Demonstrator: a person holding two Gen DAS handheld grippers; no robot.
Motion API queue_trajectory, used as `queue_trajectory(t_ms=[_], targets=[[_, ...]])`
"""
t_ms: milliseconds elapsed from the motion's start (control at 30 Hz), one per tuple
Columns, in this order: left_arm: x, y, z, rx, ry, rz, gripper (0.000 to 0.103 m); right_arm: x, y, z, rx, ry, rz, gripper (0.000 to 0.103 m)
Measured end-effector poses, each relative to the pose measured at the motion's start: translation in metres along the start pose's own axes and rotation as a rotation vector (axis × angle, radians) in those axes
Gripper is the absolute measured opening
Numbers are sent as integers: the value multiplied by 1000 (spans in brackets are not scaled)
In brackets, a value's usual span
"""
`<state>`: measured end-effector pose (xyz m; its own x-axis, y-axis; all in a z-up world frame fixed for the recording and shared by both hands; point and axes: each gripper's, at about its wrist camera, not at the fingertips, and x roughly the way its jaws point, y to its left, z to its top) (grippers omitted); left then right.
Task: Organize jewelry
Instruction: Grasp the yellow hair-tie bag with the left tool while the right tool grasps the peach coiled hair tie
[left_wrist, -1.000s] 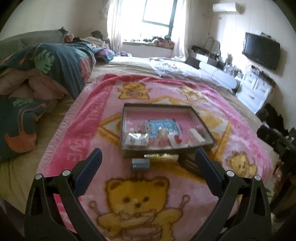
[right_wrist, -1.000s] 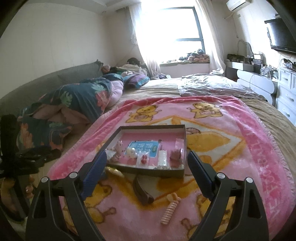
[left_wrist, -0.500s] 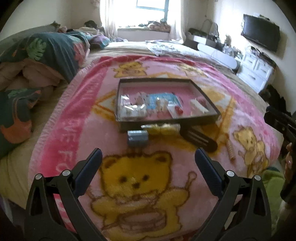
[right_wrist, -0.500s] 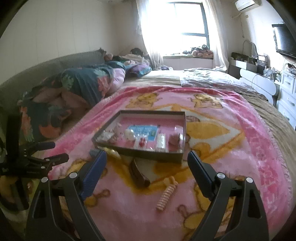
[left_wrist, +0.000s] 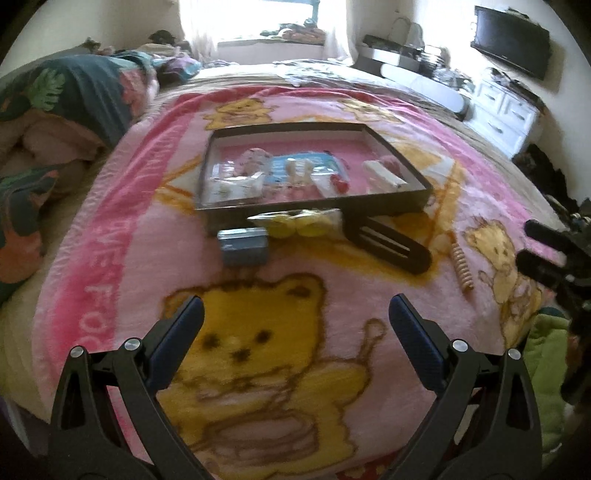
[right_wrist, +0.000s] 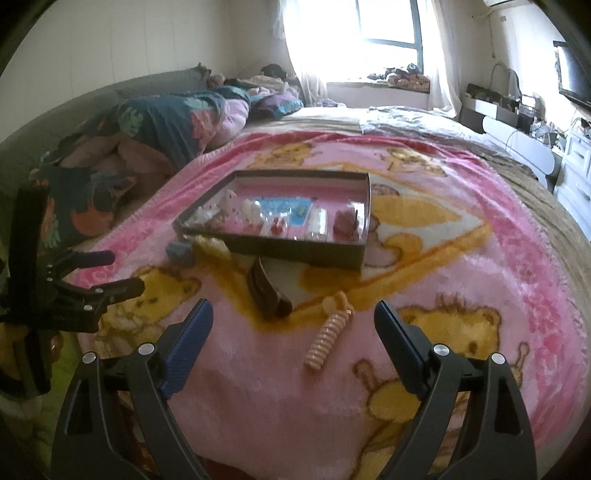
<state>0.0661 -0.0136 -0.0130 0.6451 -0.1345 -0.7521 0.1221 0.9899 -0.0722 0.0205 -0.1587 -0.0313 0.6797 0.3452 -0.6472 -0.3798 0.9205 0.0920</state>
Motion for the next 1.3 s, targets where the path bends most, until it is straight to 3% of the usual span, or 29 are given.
queue_trajectory(t_ms=[200,300,367,567,633,733,900,967,1033,1233,1300], targets=[[23,-11,9,-37,36,-111,94,10,-7,-5,21,17,-3,88],[41,-10,17,-111,66,-182,90,13,-11,-7,25,24,-13,88],[52,-9,22,-153,84,-194,86,17,-15,-8,35,32,-16,88],[76,4,39,-361,102,-264,86,23,-22,-11,58,43,-17,88],[83,10,44,-424,100,-250,86,26,-22,-11,63,48,-14,88],[92,21,49,-508,110,-234,78,29,-22,-12,62,52,-8,88],[103,30,51,-576,138,-189,68,35,-22,-13,61,63,2,88],[106,31,50,-594,147,-170,65,39,-22,-14,64,69,6,88],[109,32,47,-604,153,-156,55,44,-23,-15,71,78,3,88],[110,29,39,-590,149,-156,49,67,-23,-12,103,120,-36,88],[106,28,37,-584,147,-163,44,79,-26,-13,120,153,-79,80]])
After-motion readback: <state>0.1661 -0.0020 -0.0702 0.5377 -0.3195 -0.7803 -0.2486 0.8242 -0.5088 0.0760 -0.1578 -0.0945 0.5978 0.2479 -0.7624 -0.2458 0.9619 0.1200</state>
